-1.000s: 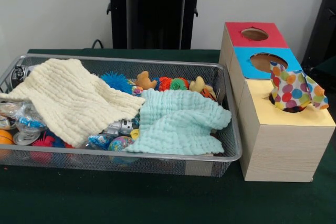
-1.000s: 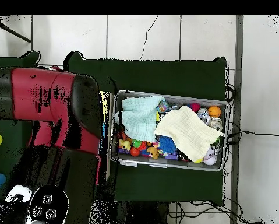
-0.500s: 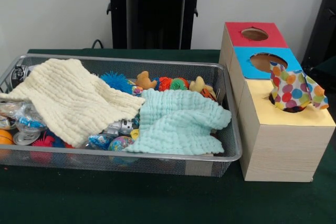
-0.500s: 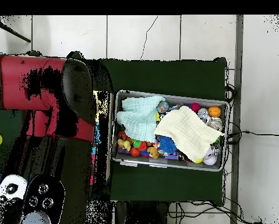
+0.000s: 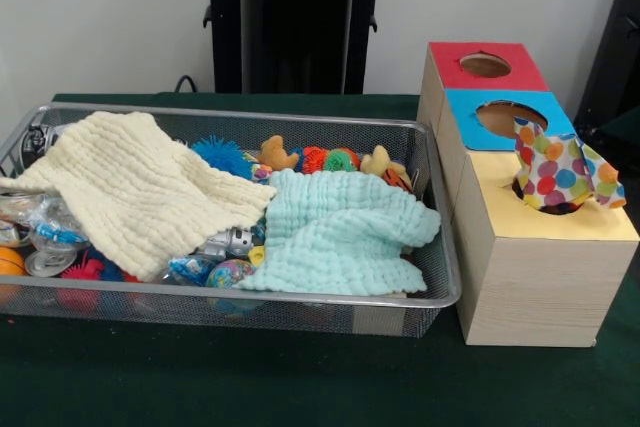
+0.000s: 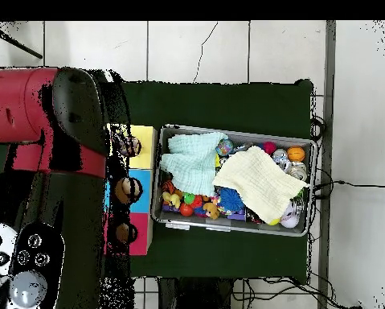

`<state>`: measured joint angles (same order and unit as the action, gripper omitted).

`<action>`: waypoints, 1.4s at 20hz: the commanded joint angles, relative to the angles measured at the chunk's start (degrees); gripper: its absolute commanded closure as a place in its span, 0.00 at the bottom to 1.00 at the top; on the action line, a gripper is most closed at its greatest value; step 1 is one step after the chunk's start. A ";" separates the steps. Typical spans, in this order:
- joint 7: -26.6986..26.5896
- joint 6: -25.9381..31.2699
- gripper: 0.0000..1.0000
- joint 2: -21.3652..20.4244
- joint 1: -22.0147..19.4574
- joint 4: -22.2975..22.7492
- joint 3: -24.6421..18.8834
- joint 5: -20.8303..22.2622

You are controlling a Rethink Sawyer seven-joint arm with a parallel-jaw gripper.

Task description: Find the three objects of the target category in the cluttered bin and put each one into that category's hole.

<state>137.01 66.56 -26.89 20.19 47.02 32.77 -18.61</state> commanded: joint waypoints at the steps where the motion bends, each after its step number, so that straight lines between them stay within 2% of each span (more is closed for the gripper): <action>1: 3.30 3.77 1.00 2.89 -0.19 2.77 -6.22 1.62; 9: 0.53 4.87 1.00 3.53 -0.38 1.67 -4.84 4.23; 18: -0.23 -3.82 1.00 1.44 -1.93 7.44 -5.31 7.24; 25: -2.89 -6.04 1.00 1.14 -4.53 7.64 -7.87 8.03; 28: -3.99 -7.82 1.00 0.56 -5.24 9.53 -8.85 8.45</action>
<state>137.01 62.27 -26.66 18.19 47.12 30.81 -13.18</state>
